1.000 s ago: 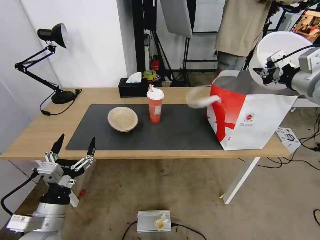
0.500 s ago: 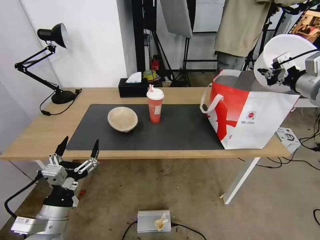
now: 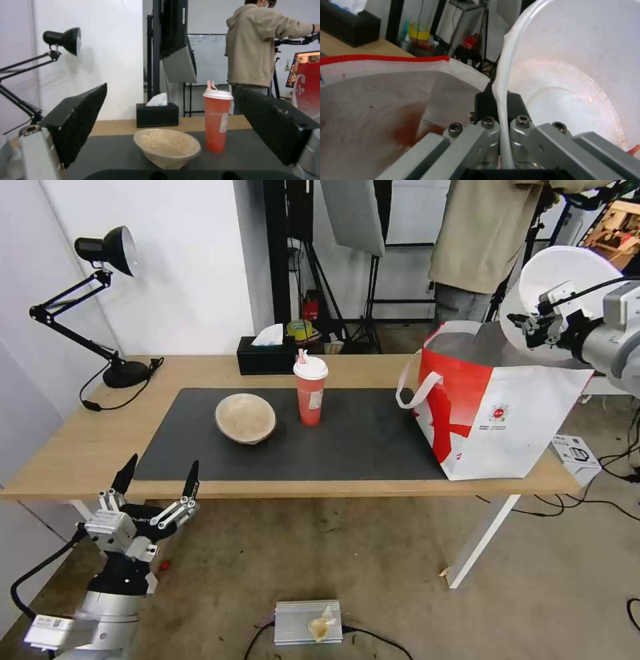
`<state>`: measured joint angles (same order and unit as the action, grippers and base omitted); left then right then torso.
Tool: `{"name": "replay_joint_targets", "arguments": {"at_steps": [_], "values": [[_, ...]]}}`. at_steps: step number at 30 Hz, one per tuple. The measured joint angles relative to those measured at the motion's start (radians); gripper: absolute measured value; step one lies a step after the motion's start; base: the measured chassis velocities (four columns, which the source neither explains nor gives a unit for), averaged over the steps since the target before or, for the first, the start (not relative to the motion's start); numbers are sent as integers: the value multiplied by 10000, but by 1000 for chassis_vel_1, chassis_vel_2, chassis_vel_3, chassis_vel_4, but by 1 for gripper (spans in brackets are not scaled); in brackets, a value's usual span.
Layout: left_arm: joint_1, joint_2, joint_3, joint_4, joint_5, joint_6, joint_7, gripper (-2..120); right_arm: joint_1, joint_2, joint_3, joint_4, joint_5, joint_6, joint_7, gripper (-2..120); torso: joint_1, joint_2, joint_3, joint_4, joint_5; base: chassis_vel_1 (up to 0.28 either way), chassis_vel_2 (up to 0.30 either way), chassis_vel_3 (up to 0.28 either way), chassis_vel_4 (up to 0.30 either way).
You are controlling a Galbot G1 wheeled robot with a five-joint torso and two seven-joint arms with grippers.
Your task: Pick up the trash from the table and place it into the takeout bag.
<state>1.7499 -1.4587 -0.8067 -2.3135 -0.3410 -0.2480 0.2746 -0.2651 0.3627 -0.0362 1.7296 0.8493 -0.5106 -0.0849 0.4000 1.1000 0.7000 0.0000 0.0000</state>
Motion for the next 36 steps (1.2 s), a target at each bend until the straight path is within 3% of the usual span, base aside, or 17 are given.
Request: {"name": "replay_joint_targets", "arguments": {"at_steps": [28,36], "values": [[81,-11,14,182,5,-170,0,100,-340,156,-209,369,-99,-16,172,0,0,0,0,0,0,0,0,0,0],[70,-27,117,190,59,-196,4,100,-383,185,-210,389,-145,-5,187,30,0,0,0,0,0,0,0,0,0]]}}
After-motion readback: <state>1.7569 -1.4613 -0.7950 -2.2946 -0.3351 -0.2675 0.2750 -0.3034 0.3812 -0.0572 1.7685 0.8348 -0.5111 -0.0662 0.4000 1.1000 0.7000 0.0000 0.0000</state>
